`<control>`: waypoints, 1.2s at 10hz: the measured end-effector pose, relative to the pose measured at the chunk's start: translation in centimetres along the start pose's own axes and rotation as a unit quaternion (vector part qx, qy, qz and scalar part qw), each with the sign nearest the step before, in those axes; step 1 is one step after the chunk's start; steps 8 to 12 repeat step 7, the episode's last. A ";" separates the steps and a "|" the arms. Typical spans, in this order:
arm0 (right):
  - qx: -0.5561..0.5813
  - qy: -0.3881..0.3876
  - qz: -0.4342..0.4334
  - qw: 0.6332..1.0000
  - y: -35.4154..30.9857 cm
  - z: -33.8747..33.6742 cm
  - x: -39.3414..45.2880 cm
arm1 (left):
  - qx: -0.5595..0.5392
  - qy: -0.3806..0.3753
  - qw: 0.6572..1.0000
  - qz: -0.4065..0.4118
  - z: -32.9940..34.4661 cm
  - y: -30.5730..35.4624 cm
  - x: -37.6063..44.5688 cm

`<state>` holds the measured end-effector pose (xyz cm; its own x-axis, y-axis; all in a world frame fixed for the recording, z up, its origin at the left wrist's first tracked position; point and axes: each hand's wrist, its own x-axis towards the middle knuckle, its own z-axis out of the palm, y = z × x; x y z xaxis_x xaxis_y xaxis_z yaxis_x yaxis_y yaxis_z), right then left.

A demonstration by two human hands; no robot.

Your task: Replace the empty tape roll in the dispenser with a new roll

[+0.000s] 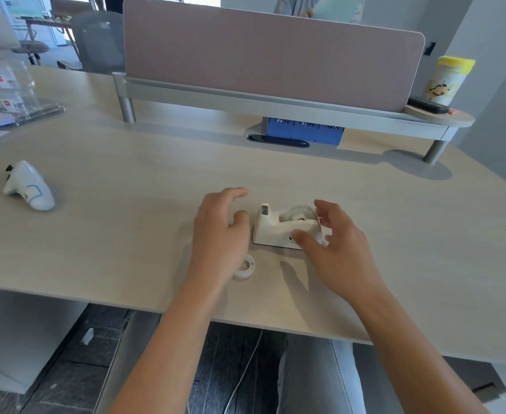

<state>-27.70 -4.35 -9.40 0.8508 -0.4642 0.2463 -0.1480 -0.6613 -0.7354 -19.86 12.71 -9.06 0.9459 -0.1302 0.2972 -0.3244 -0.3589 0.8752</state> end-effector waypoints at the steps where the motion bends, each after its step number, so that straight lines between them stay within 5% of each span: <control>1: -0.017 0.011 -0.006 1.000 -0.1 0.2 -0.3 | 0.072 -0.046 0.996 0.027 0.9 0.3 -1.1; 3: -0.086 0.017 -0.015 0.996 0.0 0.7 -0.2 | 0.086 -0.093 0.992 0.014 1.6 0.4 -2.1; 6: -0.118 0.017 -0.013 0.993 -0.1 1.4 1.0 | -0.092 -0.077 0.987 -0.106 1.6 1.1 -0.3; 12: -0.112 0.017 -0.022 0.993 0.1 1.4 1.1 | -0.095 -0.078 0.985 -0.118 1.7 0.5 -0.1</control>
